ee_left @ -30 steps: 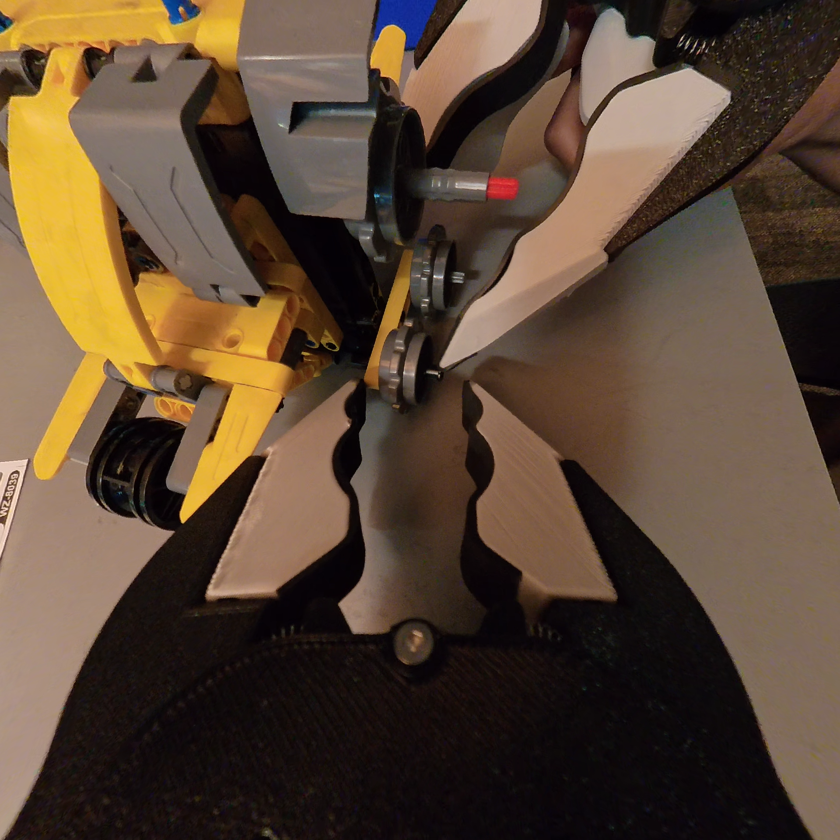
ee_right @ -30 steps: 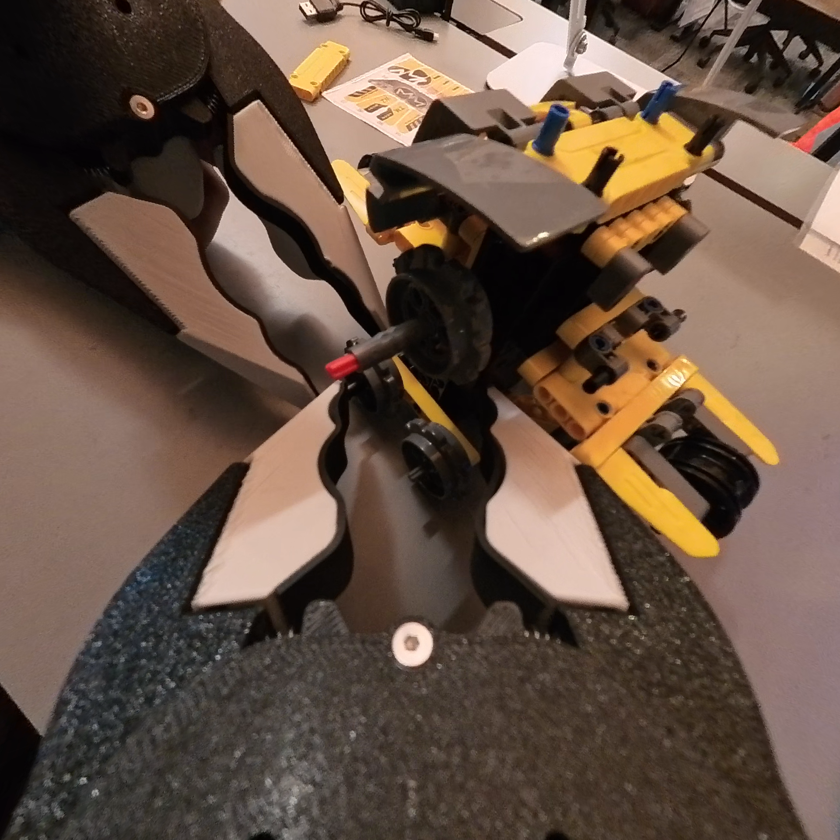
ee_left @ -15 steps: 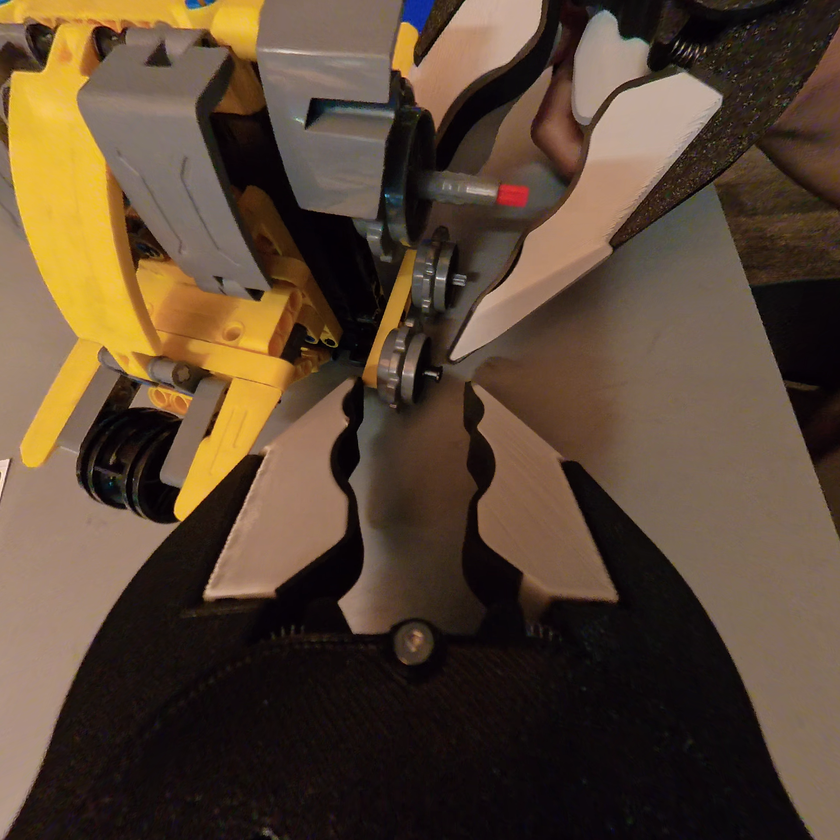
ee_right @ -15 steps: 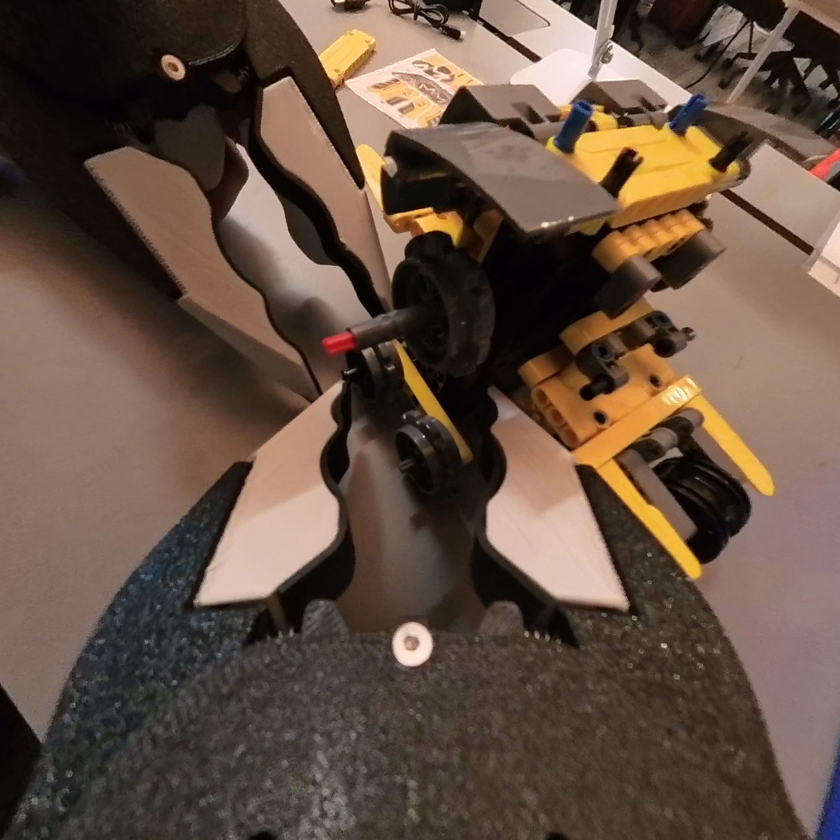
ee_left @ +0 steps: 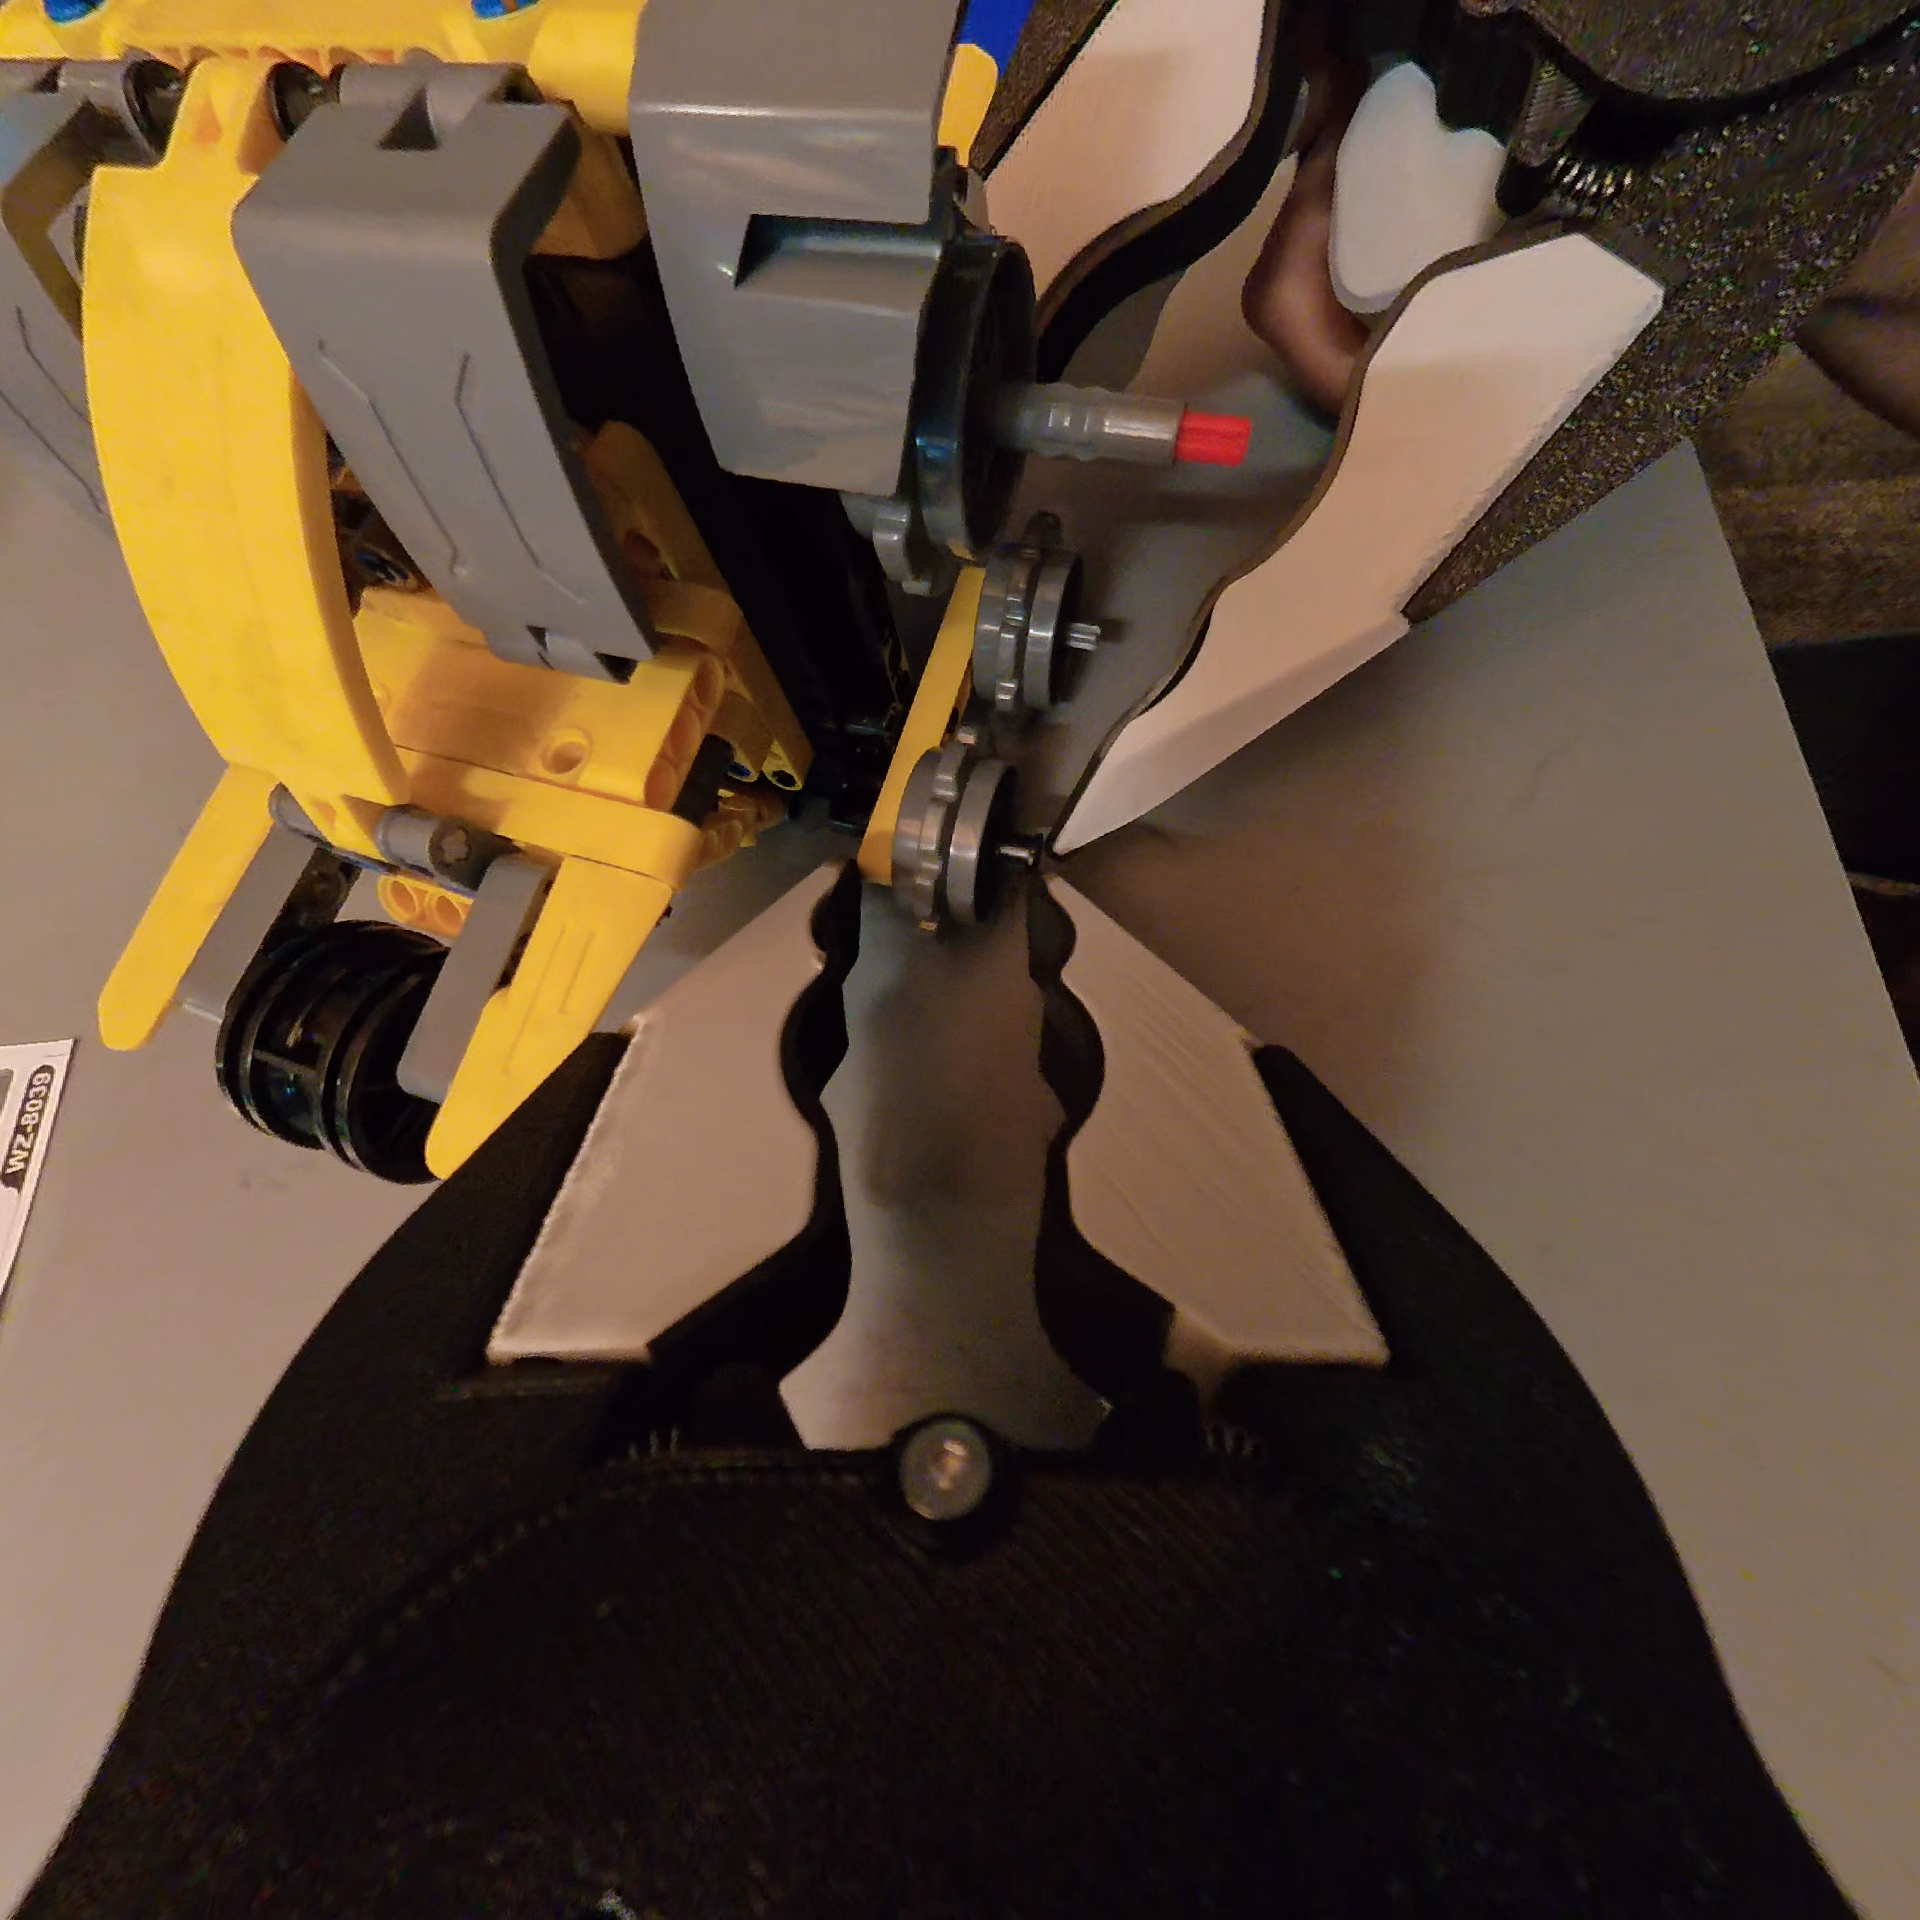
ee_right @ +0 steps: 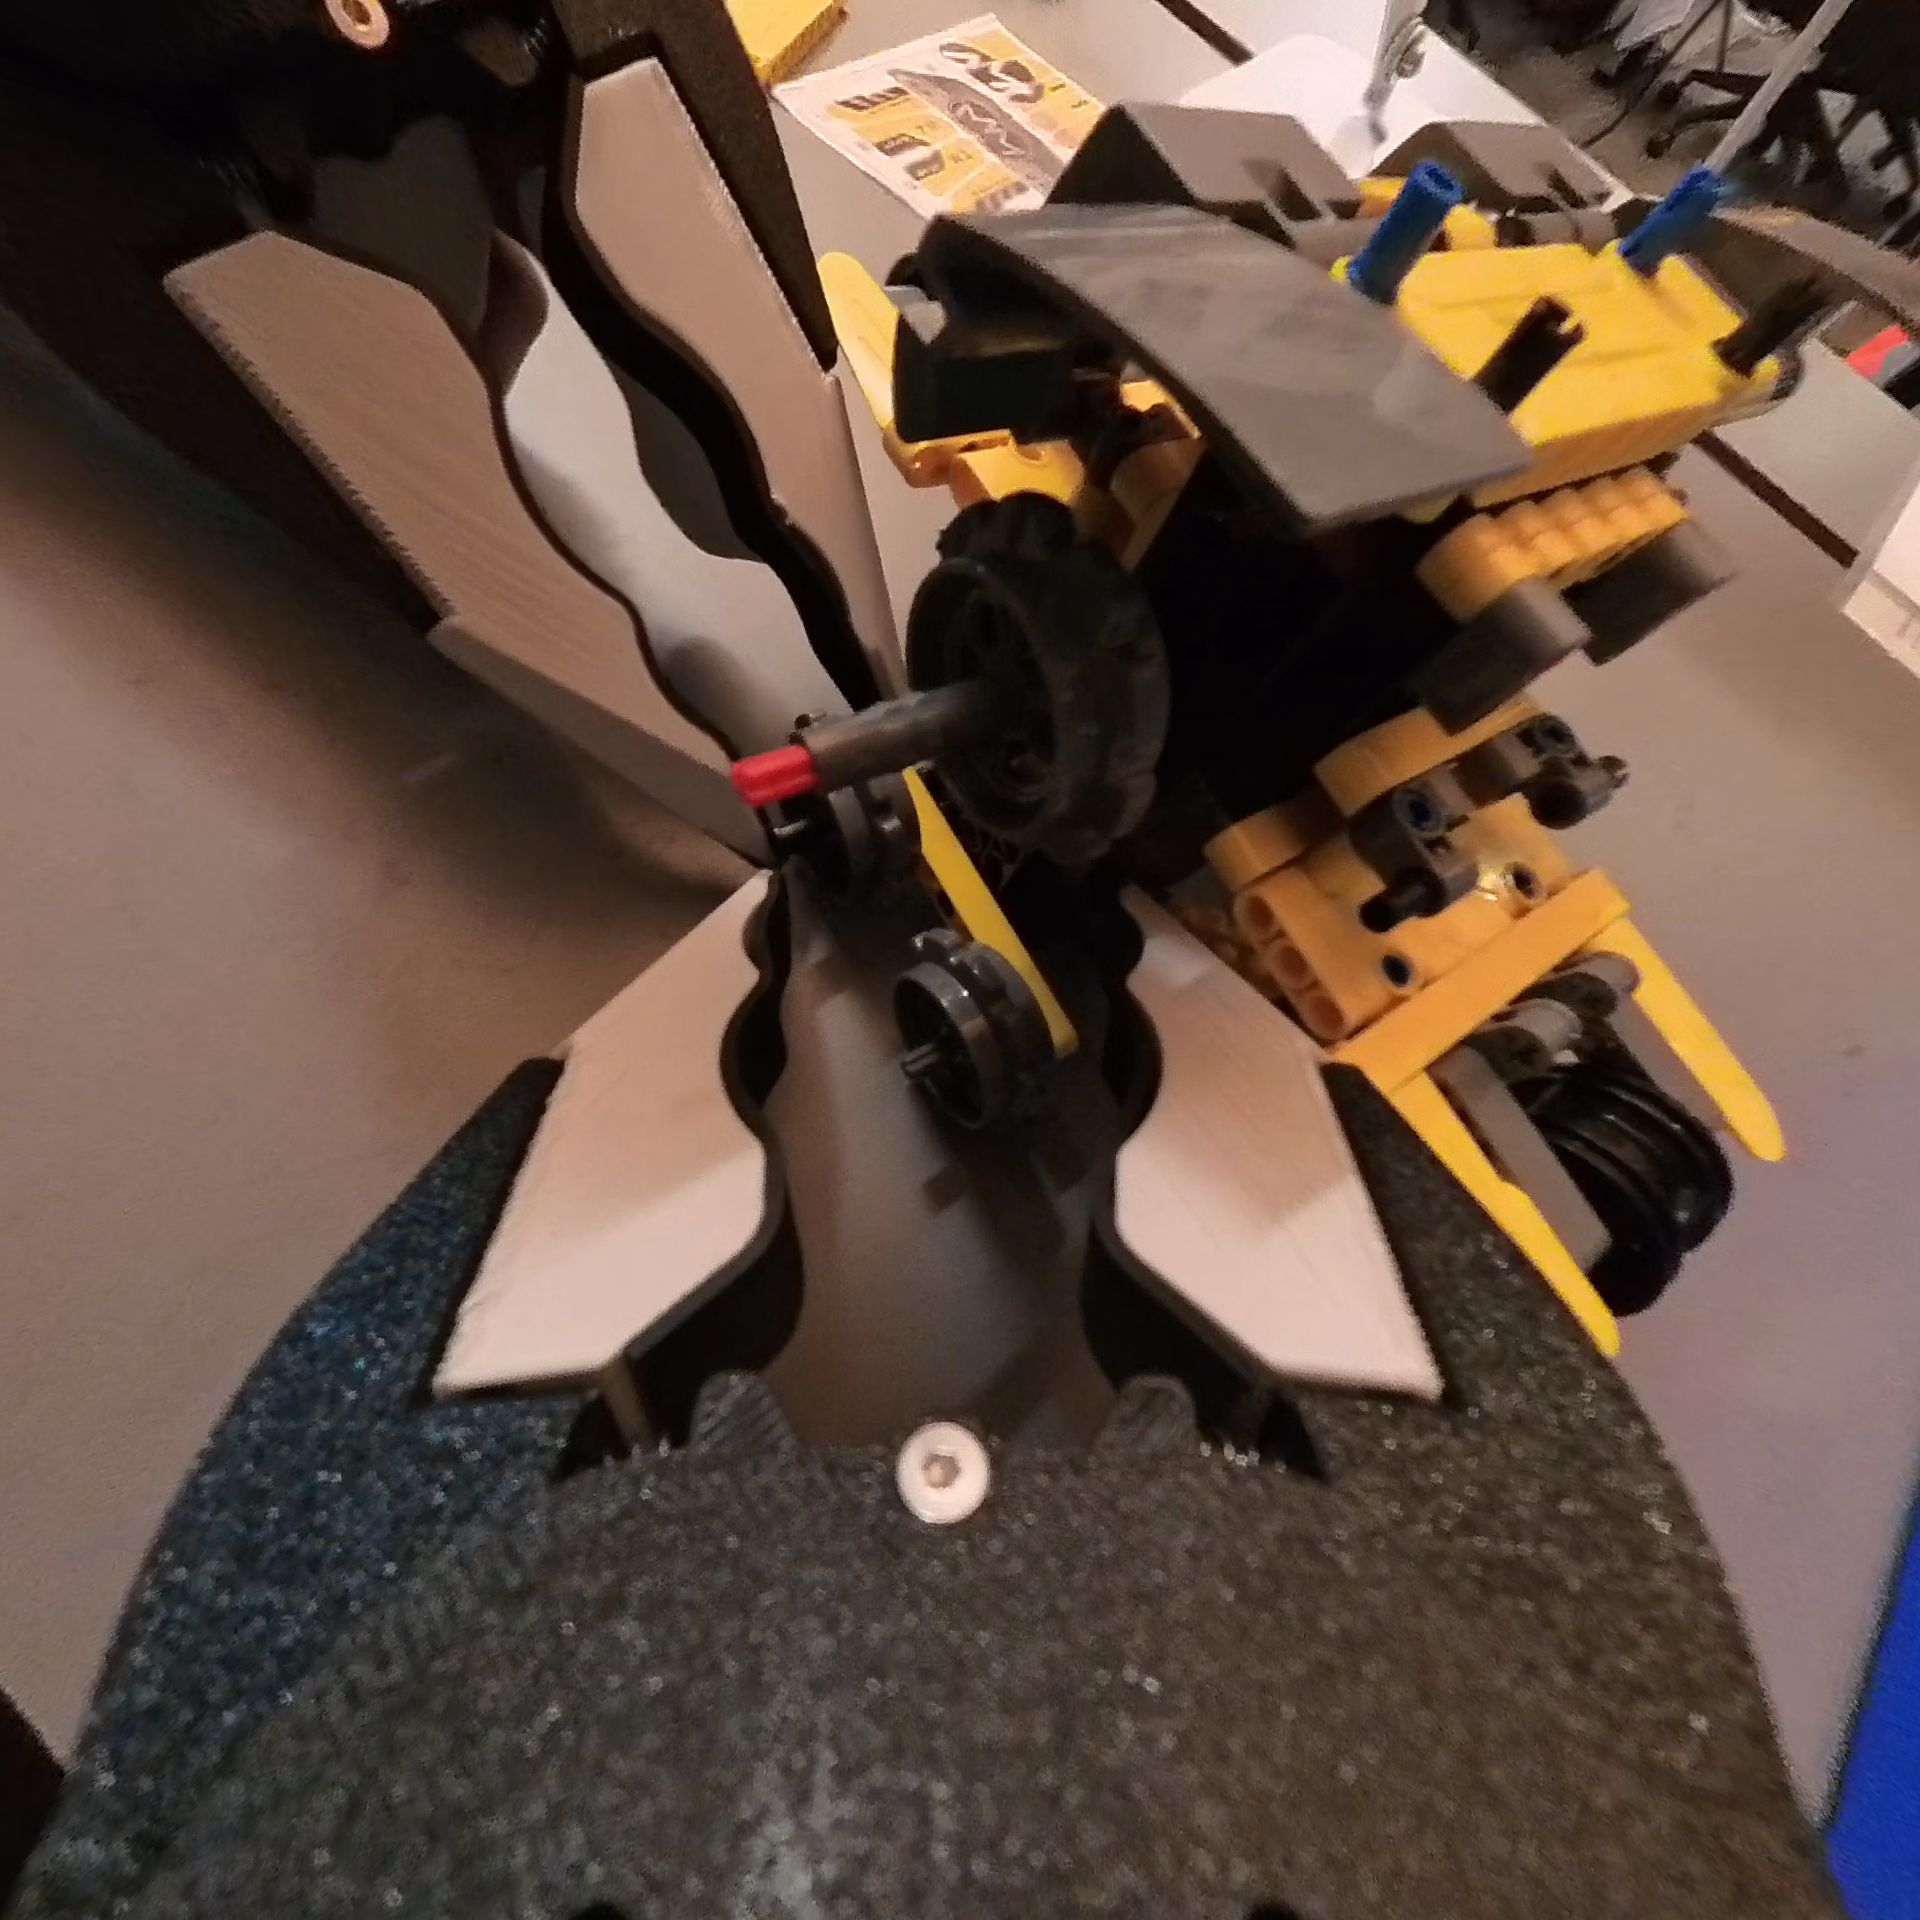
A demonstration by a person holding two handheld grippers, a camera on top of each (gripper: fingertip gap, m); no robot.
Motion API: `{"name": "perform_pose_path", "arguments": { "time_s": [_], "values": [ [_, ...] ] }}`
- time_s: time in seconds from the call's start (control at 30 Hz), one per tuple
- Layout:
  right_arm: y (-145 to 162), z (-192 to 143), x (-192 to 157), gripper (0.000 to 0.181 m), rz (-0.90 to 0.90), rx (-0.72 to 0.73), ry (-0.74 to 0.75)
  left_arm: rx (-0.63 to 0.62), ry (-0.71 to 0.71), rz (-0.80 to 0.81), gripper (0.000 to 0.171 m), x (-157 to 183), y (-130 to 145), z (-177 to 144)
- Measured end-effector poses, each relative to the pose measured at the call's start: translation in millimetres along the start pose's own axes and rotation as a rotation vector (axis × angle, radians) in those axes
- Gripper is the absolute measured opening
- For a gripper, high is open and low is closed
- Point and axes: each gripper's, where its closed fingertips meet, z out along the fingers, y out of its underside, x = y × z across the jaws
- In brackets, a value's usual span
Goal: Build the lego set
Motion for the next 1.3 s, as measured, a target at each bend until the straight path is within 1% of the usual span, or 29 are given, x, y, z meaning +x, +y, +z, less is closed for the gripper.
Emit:
{"name": "perform_pose_path", "arguments": {
  "time_s": [0.07, 0.13, 0.47, 0.57, 0.63, 0.73, 1.2, 1.3],
  "values": [
    [-0.1, -0.1, 0.1, 0.06, 0.004, 0.001, -0.002, 0.001, 0.016, 0.007, 0.033, 2.6, -0.1, -0.2],
    [-0.2, -0.3, 0.3, 0.059, 0.009, 0.002, -0.004, 0.001, 0.022, 0.01, 0.036, 3.6, 0.1, -0.3],
    [-0.5, -0.7, -0.7, 0.06, 0.021, 0.006, -0.017, 0.002, 0.021, 0.01, 0.034, 3.5, 0.4, -0.3],
    [-0.6, -1.1, -1.4, 0.061, 0.024, 0.008, -0.024, 0.004, 0.04, 0.012, 0.039, 6.0, 0.4, -0.5],
    [-0.9, -1.2, -1.2, 0.061, 0.03, 0.011, -0.028, 0.004, 0.042, 0.012, 0.039, 6.2, 0.4, -0.6],
    [-1.0, -1.4, -0.8, 0.06, 0.038, 0.013, -0.029, 0.005, 0.036, 0.014, 0.038, 5.6, 0.3, -0.4],
    [-1.2, -1.7, -0.3, 0.06, 0.076, 0.016, -0.05, 0.006, -0.031, 0.027, 0.02, -1.2, -0.7, 1.5],
    [-0.8, -1.4, 0.2, 0.06, 0.092, 0.013, -0.061, 0.002, -0.048, 0.038, 0.02, -1.6, -0.7, 2.3]
  ]
}}
